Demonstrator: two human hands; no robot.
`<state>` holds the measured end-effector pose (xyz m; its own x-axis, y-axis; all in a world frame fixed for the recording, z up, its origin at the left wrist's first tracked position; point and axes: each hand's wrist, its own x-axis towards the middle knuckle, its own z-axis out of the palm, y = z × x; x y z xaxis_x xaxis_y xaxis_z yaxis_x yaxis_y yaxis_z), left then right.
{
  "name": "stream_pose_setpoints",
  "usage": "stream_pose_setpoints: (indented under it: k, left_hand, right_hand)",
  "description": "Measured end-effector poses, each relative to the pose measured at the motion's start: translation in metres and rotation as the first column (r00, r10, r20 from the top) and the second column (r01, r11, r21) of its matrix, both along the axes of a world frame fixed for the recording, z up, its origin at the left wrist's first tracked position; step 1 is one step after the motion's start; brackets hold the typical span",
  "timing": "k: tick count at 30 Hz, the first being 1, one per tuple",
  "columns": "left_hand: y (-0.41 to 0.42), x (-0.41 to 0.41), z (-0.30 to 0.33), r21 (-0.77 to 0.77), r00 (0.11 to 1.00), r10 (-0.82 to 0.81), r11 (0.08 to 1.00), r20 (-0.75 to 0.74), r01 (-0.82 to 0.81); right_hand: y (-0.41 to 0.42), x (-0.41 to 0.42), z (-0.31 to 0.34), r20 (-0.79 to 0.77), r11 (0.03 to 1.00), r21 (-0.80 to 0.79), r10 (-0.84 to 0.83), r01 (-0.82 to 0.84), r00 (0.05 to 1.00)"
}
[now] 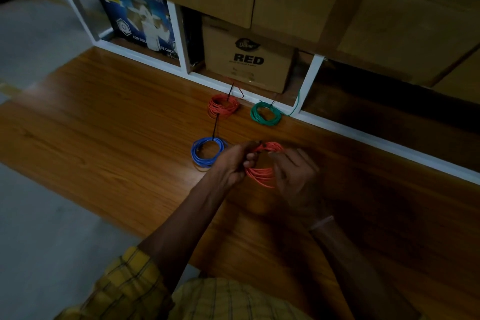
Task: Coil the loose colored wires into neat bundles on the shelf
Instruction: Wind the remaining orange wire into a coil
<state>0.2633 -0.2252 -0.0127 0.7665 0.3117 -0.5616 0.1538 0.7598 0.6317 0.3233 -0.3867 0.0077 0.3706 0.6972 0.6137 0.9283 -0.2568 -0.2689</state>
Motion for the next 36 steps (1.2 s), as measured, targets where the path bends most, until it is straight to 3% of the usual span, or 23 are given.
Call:
stream_pose_setpoints:
  k: [5,11,15,18,33,36]
  left_hand:
    - [-0.001,-0.007,0.004,0.208,0.999,0.043,0.977,0.004,-0.043]
    - [-0.012,-0.019,0.015,0.402,1.0,0.012,0.915,0.007,-0.014]
    - [-0.018,-0.024,0.024,0.469,0.999,0.01,0.883,0.039,-0.027]
    - [-0.021,-0.025,0.024,0.459,0.999,0.004,0.888,0.036,-0.02]
    - [-0.032,-0.029,0.026,0.573,0.998,-0.002,0.819,0.056,-0.03]
    - [-0.034,-0.029,0.028,0.593,0.999,0.003,0.805,0.051,-0.033]
  right_hand:
    - [0.001,-0.005,0.01,-0.301,0.999,0.027,-0.021,0.03,0.953]
    - [0.006,-0.004,0.027,-0.767,0.97,0.188,0.046,0.156,0.64]
    - [0.006,0.001,0.024,-0.903,0.942,0.247,0.138,0.229,0.408]
    - [0.003,0.002,0.025,-0.923,0.93,0.297,0.222,0.217,0.315]
    - [-0.007,-0.002,0.03,-0.904,0.937,0.311,0.238,0.162,0.355]
    - [-0.012,-0.004,0.034,-0.914,0.934,0.32,0.259,0.162,0.312]
